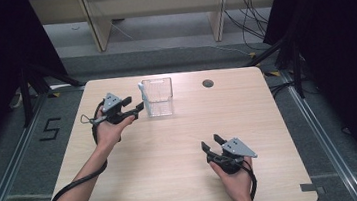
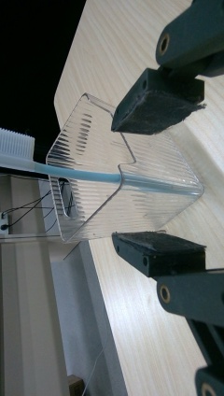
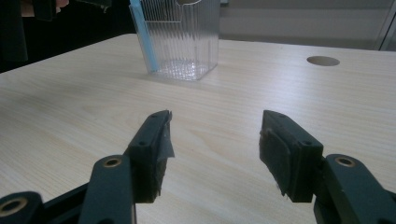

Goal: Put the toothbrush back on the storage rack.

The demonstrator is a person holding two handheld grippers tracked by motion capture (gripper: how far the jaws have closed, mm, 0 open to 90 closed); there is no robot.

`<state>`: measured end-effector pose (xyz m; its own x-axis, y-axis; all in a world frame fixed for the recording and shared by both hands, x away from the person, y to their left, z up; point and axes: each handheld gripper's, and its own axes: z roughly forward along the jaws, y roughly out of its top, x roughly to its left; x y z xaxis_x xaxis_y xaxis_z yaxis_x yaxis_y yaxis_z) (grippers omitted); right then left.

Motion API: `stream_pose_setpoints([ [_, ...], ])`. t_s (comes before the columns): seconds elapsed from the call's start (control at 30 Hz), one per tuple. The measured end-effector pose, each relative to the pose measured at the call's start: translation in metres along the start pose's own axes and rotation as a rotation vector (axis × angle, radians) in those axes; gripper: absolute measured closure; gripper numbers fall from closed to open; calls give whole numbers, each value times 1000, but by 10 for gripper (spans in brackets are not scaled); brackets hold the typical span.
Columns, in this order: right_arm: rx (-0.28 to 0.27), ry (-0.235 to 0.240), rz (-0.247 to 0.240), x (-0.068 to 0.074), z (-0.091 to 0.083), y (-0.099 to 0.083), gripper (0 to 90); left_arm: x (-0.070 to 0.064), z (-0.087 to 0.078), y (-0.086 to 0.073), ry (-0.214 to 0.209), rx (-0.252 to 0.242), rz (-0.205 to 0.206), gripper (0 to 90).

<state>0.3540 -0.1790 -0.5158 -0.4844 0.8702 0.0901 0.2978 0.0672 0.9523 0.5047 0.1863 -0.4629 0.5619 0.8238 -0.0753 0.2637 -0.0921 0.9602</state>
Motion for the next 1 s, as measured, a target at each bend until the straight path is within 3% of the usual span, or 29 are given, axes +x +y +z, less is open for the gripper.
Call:
stream_pose_setpoints([
  [0.43, 5, -7, 2, 0, -1, 1, 440, -4, -13, -5, -8, 8, -9, 373],
  [0.57, -13, -3, -2, -1, 0, 0, 440, -5, -19, -9, 1, 13, 17, 370],
  [0.73, 13, -7, 7, 1, -2, 1, 440, -7, -26, -14, 1, 24, 9, 366],
  [0.83, 1, -20, -15, -1, -1, 0, 440, -7, -30, -16, 3, 26, 4, 365],
  [1.0, 13, -18, 6, 1, -2, 1, 440, -8, -39, -19, 3, 27, 5, 363],
])
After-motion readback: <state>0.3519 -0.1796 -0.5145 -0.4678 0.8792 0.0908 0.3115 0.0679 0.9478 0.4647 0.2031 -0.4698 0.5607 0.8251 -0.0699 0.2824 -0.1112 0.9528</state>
